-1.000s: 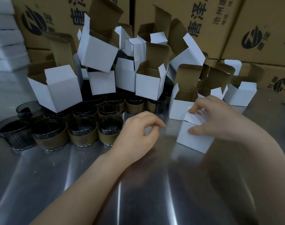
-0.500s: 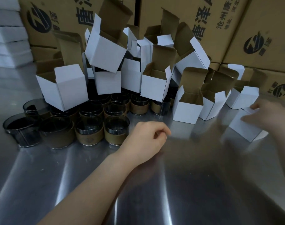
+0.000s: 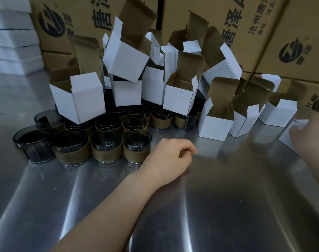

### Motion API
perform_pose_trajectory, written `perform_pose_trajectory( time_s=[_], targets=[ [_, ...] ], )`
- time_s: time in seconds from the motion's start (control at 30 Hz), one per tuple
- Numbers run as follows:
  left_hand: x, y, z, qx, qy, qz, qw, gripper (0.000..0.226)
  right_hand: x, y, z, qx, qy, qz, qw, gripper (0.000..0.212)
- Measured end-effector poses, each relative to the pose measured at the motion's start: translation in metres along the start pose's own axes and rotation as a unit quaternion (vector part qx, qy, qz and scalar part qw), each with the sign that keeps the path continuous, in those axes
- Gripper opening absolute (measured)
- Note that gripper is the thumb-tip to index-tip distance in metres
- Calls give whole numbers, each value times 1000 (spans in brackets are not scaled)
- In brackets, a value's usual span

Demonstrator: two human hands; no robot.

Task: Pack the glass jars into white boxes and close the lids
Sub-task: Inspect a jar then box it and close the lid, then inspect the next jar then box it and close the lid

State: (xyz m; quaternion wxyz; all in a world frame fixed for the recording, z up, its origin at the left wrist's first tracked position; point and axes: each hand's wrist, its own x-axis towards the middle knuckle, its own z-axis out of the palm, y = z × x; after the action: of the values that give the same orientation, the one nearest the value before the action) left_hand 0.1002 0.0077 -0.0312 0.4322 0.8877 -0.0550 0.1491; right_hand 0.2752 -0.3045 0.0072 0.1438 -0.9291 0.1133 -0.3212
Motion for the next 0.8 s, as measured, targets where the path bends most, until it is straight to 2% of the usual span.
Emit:
perform_pose_trajectory(
  time_s=[0.1, 0.17, 0.2, 0.27, 0.37, 0.47, 0.63, 0.8],
  targets=[
    [0, 0, 1, 5, -2, -1, 1000, 23, -26, -39, -22, 74, 29, -90, 993, 28],
    [-1, 1, 1, 4, 2, -3, 1000, 23, -48, -67, -31, 139, 58, -178, 972, 24],
    [-1, 1, 1, 3, 5, -2, 1000, 23, -61, -83, -36, 185, 49, -225, 955, 21],
    [-2, 1, 0, 3, 12, 2, 1000, 23, -80, -113, -41, 269, -41, -303, 913, 20],
    [-3, 4, -1, 13, 27, 1, 1000, 23, -104, -158, -36, 309, -232, -314, 867, 27],
    [-2, 5, -3, 35, 45, -14, 998, 22, -121, -191, -18, 279, -318, -328, 845, 37],
    [-2, 7, -3, 51, 58, -15, 997, 21, -124, -213, 9, 250, -345, -330, 842, 44],
    [0, 8, -2, 79, 66, -32, 994, 17, -125, -210, 16, 250, -309, -329, 857, 21]
  ],
)
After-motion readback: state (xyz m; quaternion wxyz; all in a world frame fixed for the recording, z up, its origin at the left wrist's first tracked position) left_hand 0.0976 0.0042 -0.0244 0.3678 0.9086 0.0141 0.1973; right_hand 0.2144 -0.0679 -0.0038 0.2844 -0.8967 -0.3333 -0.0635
